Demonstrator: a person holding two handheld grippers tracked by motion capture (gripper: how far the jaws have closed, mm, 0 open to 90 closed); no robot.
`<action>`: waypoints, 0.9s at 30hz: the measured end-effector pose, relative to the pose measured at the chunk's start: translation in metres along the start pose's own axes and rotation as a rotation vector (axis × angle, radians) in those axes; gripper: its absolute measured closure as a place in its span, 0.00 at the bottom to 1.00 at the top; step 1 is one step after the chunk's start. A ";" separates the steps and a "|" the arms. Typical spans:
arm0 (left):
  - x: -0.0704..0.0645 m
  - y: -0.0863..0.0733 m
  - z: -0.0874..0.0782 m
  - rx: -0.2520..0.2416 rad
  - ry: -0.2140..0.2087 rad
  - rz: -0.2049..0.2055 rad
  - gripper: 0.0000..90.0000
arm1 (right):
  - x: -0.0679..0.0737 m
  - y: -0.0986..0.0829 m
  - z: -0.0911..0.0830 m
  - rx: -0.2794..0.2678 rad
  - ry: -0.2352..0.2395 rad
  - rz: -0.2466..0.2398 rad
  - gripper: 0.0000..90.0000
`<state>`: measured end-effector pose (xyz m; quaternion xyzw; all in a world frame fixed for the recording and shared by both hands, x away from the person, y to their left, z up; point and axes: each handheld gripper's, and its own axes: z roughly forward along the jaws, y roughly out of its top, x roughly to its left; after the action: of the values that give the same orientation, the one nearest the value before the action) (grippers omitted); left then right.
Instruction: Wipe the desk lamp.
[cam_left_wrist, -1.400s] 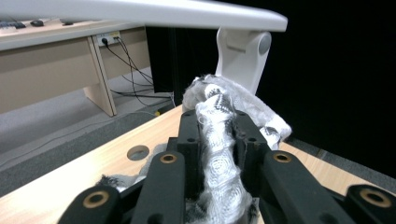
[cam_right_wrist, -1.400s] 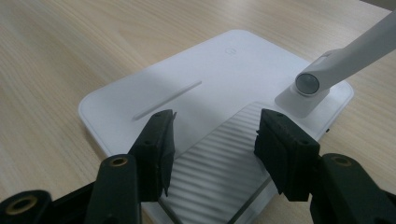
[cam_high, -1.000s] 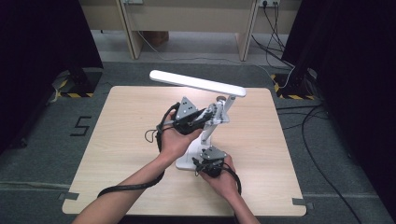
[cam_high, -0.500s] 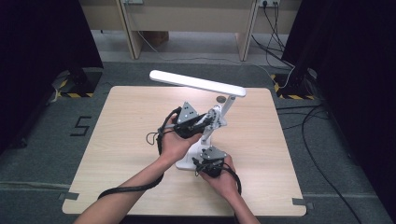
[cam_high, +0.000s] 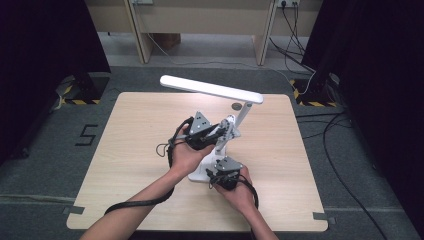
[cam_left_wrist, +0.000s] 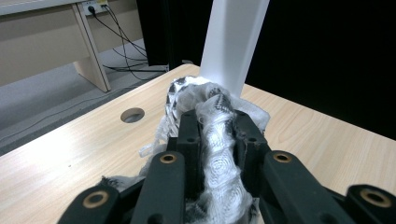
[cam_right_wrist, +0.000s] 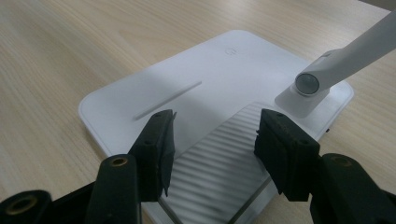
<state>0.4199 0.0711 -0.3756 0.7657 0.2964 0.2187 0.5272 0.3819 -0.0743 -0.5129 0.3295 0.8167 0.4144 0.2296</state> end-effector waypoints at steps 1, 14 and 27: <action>0.000 0.000 0.000 0.000 0.001 -0.001 0.84 | 0.000 0.000 0.000 0.000 -0.001 0.000 0.52; -0.001 -0.007 0.002 0.005 0.000 0.018 0.84 | 0.000 0.000 0.000 -0.001 -0.002 0.000 0.52; 0.001 -0.017 0.004 0.020 -0.001 0.026 0.84 | 0.000 0.000 0.000 -0.003 -0.001 0.000 0.52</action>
<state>0.4193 0.0734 -0.3932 0.7747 0.2883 0.2224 0.5169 0.3817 -0.0742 -0.5132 0.3295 0.8160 0.4153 0.2304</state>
